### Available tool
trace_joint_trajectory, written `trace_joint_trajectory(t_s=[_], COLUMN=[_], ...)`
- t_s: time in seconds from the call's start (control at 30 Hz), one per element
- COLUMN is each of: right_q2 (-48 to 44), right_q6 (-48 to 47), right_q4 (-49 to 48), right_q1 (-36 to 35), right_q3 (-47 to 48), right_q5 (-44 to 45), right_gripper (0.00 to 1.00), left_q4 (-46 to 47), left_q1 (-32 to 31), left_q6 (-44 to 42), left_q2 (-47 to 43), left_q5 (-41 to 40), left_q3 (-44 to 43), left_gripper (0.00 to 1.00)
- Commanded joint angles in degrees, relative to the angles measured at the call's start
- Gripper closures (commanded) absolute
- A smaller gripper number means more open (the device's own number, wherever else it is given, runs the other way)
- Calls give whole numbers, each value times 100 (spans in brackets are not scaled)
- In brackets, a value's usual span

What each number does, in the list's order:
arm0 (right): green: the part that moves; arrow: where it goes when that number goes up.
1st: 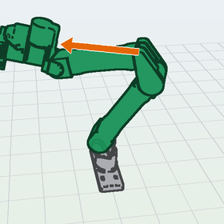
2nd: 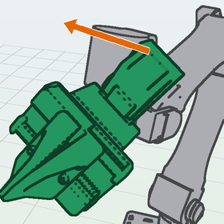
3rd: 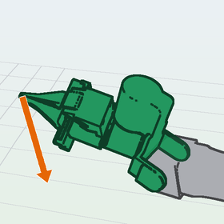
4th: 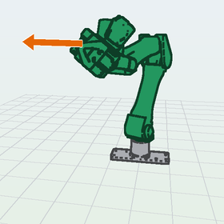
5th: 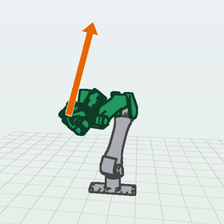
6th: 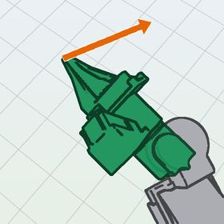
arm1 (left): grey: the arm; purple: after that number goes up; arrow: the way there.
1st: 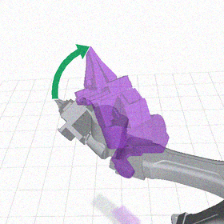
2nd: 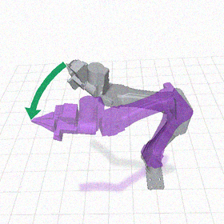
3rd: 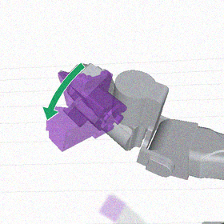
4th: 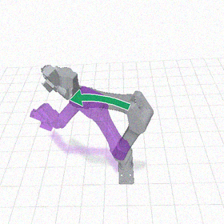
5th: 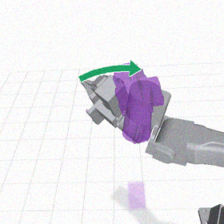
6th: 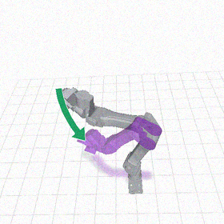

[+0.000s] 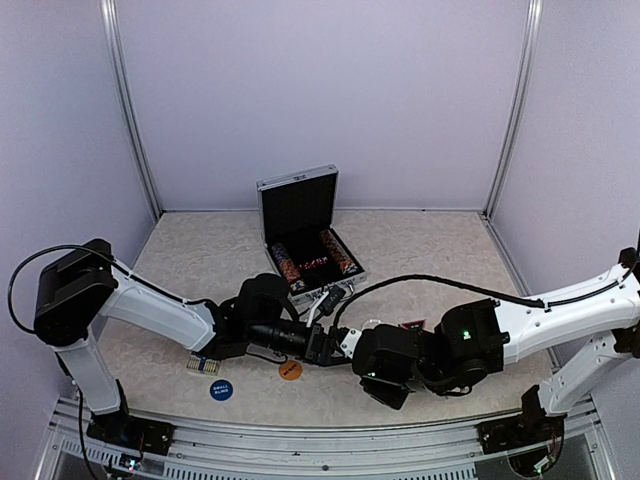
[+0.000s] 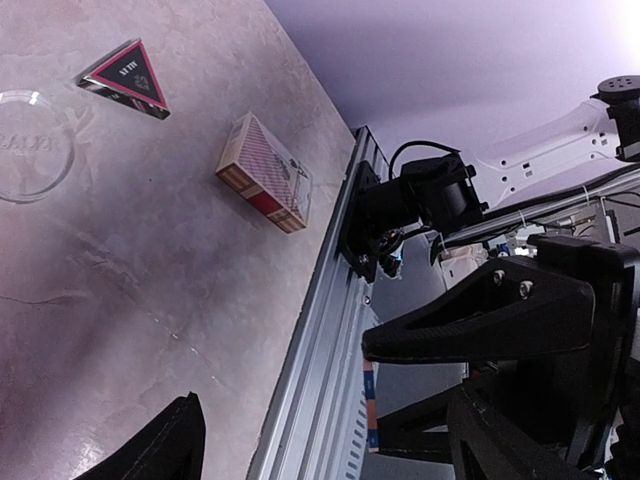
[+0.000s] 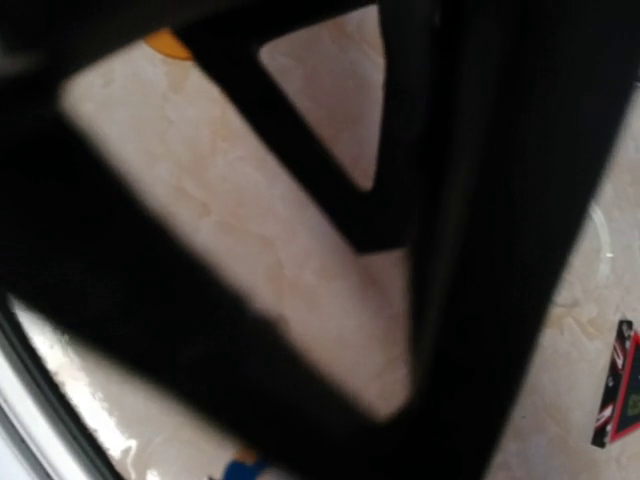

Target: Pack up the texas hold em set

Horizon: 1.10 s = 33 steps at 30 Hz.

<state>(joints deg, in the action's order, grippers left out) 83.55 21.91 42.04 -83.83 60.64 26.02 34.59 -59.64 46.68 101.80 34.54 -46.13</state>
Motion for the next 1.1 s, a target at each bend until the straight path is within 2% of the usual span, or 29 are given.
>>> trace_joint_trajectory(t_s=[0.0, 0.43, 0.77, 0.9, 1.03, 1.07], right_q2=[-137, -149, -94, -63, -11, 1], right_q6=[7, -7, -39, -48, -66, -71], right_q4=[100, 116, 79, 57, 41, 39], right_q1=[69, 136, 148, 147, 148, 148], right_q3=[-31, -32, -35, -43, -43, -37], right_q5=[194, 185, 122, 97, 98, 101], right_gripper=[65, 65, 64, 65, 64, 64], left_q4=[125, 170, 256, 312, 347, 352], left_q1=[-149, -280, -296, -299, -311, -309], left_q6=[57, 93, 131, 165, 192, 187], left_q2=[78, 203, 347, 383, 418, 420], left_q5=[185, 288, 385, 407, 421, 415], left_q3=[-172, -219, -378, -391, -401, -397], left_gripper=[18, 35, 55, 70, 97, 100])
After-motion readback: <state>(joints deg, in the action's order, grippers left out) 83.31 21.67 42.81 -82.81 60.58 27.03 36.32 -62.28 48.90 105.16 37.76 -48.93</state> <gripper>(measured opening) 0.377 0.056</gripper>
